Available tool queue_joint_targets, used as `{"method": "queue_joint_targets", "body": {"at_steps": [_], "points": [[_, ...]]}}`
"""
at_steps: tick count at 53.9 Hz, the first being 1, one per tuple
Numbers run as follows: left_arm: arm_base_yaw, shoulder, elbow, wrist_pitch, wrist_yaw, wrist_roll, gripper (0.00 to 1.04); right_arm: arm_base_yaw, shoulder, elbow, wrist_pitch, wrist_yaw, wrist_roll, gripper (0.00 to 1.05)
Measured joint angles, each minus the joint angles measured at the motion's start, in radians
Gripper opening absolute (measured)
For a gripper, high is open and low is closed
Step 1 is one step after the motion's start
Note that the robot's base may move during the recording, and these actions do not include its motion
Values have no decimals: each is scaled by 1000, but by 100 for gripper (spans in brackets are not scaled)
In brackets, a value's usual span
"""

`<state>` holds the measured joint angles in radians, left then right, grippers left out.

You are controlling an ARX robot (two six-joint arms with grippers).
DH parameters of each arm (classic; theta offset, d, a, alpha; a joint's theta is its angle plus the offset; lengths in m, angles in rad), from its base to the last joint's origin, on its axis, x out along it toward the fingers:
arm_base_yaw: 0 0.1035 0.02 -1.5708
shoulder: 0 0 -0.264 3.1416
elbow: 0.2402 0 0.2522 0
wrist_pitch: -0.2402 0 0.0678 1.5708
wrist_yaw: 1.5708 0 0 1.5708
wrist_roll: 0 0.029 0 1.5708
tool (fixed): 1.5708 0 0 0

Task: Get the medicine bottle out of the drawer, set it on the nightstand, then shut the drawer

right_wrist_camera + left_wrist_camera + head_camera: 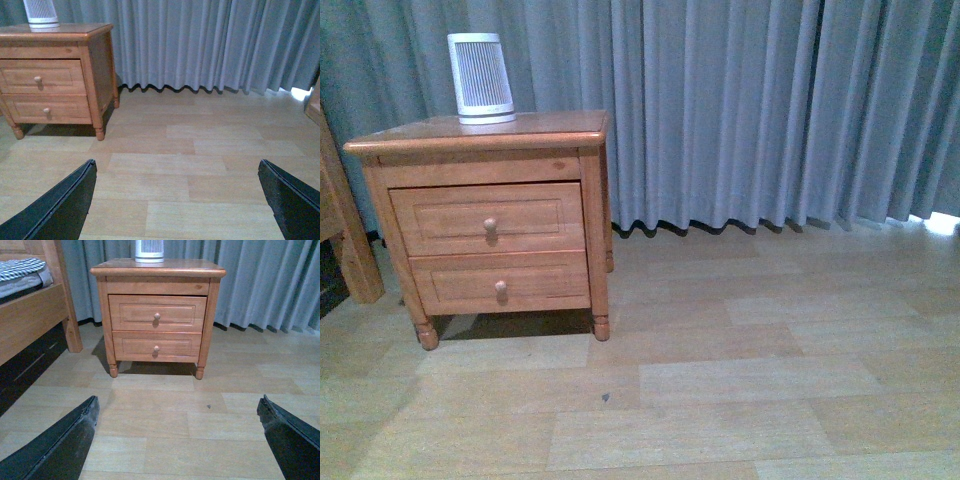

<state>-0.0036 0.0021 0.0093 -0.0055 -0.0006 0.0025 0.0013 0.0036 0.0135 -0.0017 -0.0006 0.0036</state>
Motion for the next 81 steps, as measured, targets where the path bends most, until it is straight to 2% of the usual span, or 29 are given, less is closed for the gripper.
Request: {"method": "queue_joint_targets", "body": {"at_steps": [81], "points": [[0,0,0,0,0,0,98,0,0,0,0,0,0,98]]}}
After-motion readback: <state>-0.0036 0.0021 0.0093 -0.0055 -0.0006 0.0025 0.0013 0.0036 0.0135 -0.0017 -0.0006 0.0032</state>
